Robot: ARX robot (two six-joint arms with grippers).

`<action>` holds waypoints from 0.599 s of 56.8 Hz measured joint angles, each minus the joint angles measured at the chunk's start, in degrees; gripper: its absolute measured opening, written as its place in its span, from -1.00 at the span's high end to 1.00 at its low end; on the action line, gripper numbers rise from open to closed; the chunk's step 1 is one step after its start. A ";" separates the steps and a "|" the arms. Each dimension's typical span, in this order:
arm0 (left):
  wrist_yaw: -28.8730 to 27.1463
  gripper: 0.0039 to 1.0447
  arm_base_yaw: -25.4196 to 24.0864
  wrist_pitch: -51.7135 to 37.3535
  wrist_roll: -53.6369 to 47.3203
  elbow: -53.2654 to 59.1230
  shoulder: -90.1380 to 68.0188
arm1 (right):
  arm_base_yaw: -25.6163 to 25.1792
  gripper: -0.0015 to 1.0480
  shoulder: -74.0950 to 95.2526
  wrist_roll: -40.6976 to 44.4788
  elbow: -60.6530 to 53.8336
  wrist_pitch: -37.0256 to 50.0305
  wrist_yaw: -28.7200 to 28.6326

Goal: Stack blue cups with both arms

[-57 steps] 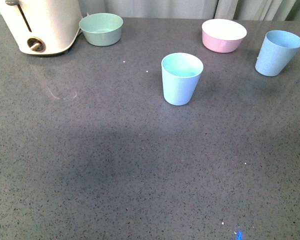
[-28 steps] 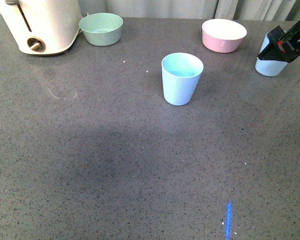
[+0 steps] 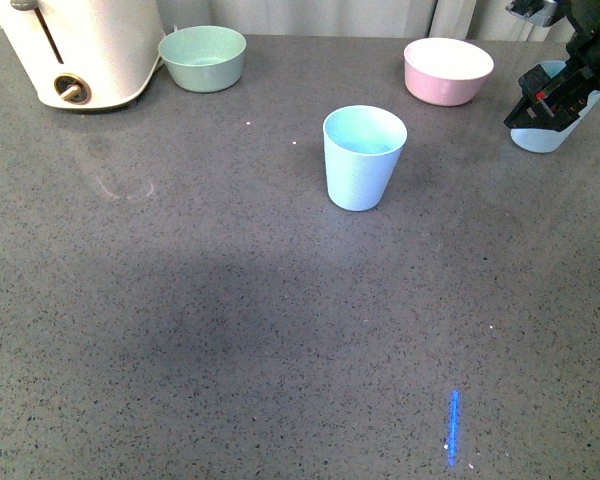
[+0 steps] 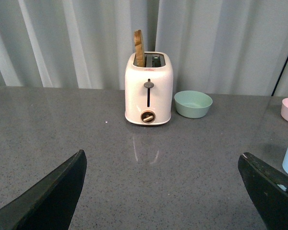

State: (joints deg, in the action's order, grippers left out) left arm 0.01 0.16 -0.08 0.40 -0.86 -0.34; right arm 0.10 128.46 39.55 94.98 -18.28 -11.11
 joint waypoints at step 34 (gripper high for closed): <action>0.00 -0.84 0.00 0.00 0.00 0.00 0.00 | -2.19 0.97 -14.56 -1.42 -10.16 -5.07 -6.71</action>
State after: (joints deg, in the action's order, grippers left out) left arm 0.01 0.16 -0.08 0.40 -0.86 -0.34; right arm -2.09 113.91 38.13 84.82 -23.35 -17.82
